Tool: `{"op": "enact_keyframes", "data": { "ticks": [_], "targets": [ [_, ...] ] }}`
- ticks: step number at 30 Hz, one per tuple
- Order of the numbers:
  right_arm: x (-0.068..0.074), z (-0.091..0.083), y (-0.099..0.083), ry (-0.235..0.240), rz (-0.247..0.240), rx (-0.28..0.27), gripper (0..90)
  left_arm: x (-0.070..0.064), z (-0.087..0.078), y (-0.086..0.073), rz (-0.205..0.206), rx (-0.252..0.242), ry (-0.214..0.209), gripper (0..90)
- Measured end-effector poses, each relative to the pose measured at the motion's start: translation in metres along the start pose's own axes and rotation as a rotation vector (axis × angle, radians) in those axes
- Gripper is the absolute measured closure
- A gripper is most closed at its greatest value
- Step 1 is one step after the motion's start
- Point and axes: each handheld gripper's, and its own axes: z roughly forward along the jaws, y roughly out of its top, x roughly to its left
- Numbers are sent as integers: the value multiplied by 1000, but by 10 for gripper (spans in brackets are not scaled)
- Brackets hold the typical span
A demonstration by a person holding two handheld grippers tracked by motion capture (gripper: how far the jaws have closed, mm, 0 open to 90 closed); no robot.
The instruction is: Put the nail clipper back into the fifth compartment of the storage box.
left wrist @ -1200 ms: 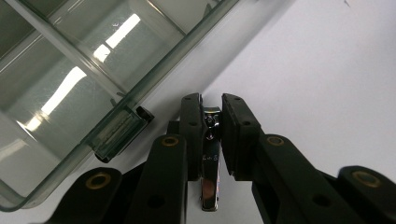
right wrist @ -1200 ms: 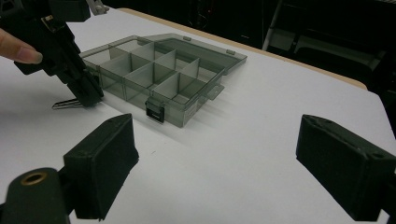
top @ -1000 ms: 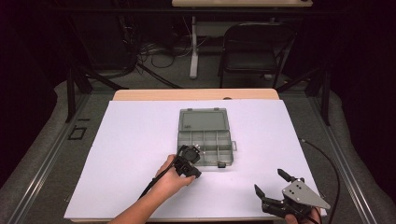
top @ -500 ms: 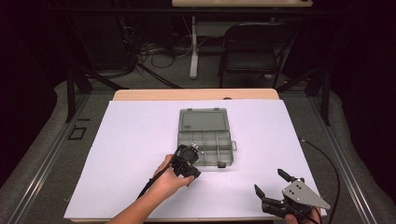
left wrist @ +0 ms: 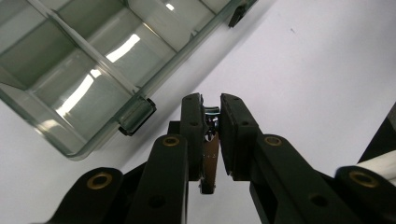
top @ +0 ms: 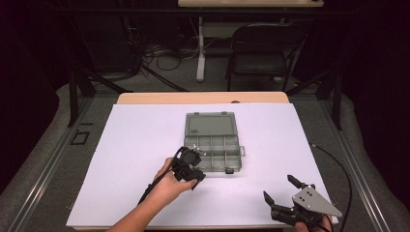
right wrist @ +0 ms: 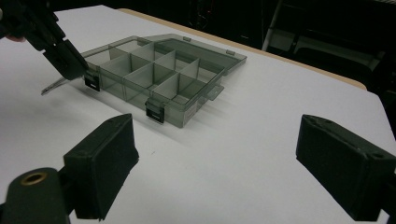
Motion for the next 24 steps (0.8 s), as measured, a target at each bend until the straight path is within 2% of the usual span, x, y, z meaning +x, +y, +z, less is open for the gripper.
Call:
{"op": "enact_keyframes", "data": {
  "ticks": [20, 24],
  "targets": [
    [0, 0, 0, -1, 0, 0, 116, 9, -45, -5, -12, -156, 2, 800],
    [0, 0, 0, 1, -2, 0, 116, 12, -56, -7, -20, -204, 7, 799]
  ]
}}
